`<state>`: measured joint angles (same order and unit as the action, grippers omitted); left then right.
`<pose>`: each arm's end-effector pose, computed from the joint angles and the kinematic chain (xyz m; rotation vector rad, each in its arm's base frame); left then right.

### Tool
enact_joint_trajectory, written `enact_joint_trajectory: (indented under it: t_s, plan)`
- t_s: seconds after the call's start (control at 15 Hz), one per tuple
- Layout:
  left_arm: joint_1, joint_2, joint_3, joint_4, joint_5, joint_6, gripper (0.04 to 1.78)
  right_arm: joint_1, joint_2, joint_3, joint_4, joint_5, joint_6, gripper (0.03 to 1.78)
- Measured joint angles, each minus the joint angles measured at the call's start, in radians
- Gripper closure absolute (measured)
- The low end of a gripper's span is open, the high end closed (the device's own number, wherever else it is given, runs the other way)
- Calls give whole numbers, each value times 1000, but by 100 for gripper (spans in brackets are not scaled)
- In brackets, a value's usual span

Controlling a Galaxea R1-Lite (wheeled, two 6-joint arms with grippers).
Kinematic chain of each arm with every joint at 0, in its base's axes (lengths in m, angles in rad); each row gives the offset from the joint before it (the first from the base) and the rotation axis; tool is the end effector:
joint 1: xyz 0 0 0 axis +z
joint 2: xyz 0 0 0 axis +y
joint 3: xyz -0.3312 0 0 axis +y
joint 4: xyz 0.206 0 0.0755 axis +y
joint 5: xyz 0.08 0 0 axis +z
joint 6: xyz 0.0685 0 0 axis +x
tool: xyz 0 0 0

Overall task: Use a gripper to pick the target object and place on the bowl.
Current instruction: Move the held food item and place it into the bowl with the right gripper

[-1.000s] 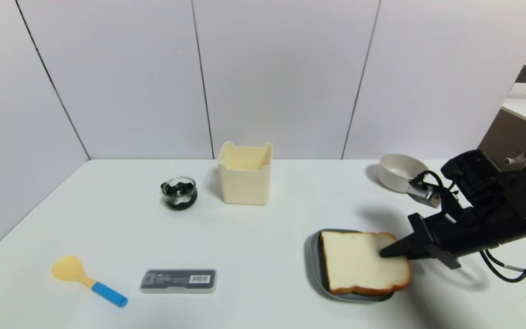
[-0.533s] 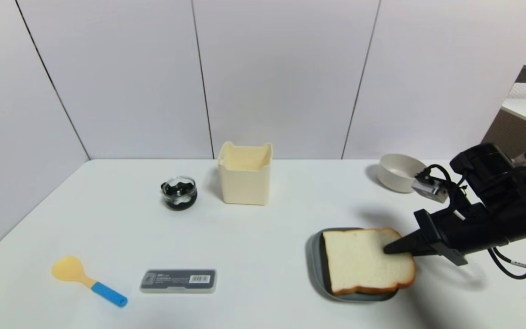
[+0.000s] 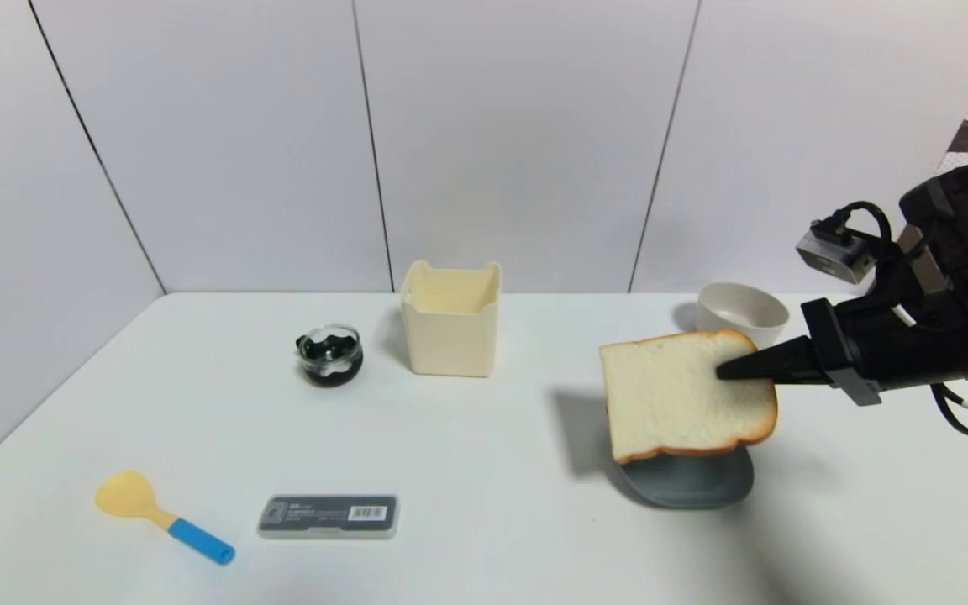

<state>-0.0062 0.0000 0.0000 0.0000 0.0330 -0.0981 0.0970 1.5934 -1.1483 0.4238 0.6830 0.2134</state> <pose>0.0233 0.0021 0.0755 -0.0981 -0.0013 0.0268 0.3062 0.0732 0.2089 0.4474 0.9310 0.6385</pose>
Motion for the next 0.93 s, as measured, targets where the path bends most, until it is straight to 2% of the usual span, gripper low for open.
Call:
enact_joint_trajectory:
  t_s: [0.4, 0.53, 0.67, 0.8, 0.93]
  plan:
    - [0, 0, 0, 0, 0, 0, 13, -13, -22, -23, -29, -2, -9, 162]
    - [0, 0, 0, 0, 0, 0, 13, -44, -21, -64, -101, -3, -11, 162]
    - [0, 0, 0, 0, 0, -1, 13, -93, -15, -115, -215, -1, -24, 162]
    - [0, 0, 0, 0, 0, 0, 13, -148, -6, -153, -328, -3, -76, 162]
    - [0, 0, 0, 0, 0, 0, 13, -211, 14, -173, -429, -3, -169, 162]
